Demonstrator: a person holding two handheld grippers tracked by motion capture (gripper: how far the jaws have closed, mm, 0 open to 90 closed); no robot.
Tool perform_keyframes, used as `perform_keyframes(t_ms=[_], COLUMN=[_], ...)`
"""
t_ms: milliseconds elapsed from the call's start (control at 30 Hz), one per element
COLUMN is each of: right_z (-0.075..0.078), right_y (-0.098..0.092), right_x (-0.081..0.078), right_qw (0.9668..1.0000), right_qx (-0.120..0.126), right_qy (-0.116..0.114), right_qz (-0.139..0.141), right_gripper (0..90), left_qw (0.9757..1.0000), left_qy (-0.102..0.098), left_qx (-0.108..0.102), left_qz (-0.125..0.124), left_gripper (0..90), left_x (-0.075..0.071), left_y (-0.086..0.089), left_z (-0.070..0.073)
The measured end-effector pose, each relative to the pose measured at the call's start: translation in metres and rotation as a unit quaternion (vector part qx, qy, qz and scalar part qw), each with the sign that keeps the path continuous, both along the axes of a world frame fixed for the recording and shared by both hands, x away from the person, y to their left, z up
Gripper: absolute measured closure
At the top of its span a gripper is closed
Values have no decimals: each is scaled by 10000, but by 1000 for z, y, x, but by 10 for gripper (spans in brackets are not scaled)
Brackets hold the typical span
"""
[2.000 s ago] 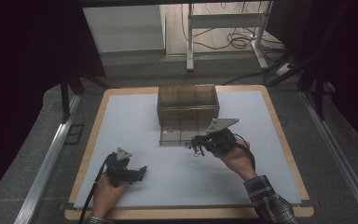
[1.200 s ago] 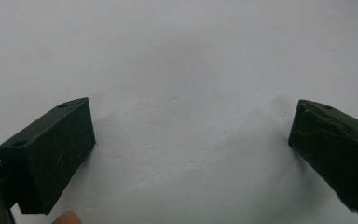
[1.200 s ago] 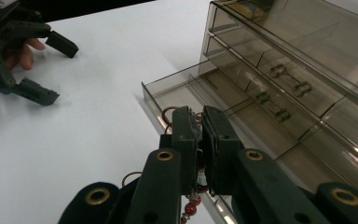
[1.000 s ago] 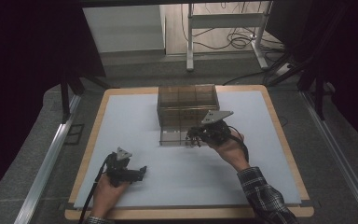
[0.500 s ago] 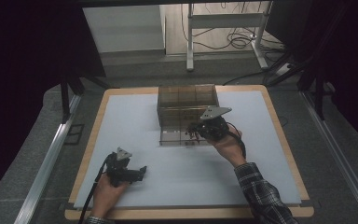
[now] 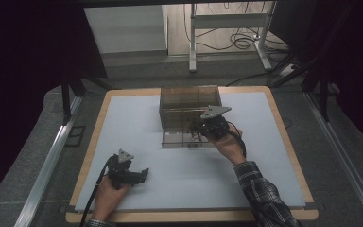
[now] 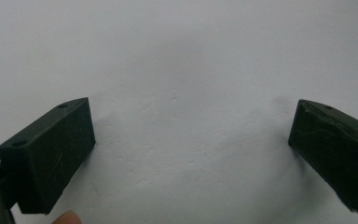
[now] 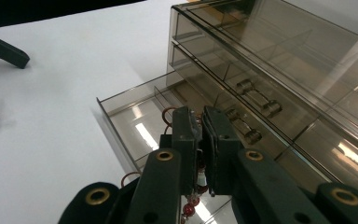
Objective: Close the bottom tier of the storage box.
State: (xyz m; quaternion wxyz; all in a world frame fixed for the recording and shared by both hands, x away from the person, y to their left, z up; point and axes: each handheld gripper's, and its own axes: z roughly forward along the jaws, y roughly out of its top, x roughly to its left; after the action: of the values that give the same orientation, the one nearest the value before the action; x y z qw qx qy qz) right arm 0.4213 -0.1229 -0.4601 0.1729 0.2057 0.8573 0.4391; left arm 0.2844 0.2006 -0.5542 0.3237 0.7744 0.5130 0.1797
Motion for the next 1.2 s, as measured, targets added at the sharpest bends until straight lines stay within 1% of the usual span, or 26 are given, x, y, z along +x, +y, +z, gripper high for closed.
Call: perform_keyframes(t_ms=[467,867,1200], right_z=[-12,-26,-33], right_y=[3,7,8], right_x=[8,10,11], right_qw=[9999,9995,9991], right_qx=[-109,-300,-393], right_qy=[-7,86,131], right_qz=[-63,-47,-47], right_gripper=[827,826,826], left_qw=[10000,10000,10000], left_qy=[-2,-3,-4], left_qx=[0,-2,-1], left_qz=[0,0,0], left_gripper=[5,5,5], left_x=[0,0,0], left_y=[0,0,0], left_z=[0,0,0])
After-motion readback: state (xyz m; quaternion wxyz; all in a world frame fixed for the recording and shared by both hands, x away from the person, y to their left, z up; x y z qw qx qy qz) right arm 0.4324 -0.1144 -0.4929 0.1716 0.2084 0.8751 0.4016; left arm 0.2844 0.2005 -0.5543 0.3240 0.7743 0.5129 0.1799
